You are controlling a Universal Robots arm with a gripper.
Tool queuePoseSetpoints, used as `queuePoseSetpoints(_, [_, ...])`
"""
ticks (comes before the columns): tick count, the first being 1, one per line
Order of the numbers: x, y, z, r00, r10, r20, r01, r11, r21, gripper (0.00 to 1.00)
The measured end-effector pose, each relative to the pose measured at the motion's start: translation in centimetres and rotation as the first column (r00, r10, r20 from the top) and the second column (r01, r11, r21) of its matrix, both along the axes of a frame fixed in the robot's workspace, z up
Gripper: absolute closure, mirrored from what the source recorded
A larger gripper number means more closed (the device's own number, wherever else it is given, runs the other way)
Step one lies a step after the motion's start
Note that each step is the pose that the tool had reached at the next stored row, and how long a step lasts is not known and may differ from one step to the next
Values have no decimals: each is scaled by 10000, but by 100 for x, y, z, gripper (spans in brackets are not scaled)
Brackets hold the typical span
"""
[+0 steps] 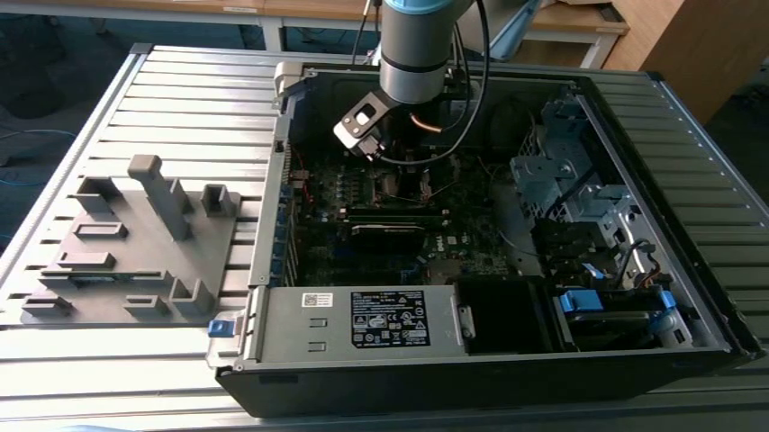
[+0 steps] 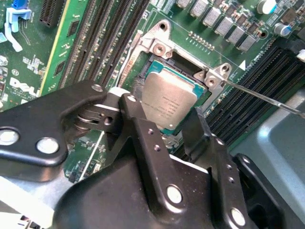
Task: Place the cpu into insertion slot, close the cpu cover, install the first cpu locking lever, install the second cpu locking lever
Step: 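Place the cpu into insertion slot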
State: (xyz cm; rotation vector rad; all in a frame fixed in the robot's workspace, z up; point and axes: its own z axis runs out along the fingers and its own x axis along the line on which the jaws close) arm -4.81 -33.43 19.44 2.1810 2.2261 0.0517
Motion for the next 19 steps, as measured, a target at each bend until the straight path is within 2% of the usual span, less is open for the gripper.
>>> queuePoseSetpoints(1, [0, 0, 0, 10000, -1, 0, 1, 10000, 1, 44])
queuePoseSetpoints(19, [9, -14, -1, 10000, -2, 0, 2, 10000, 2, 44])
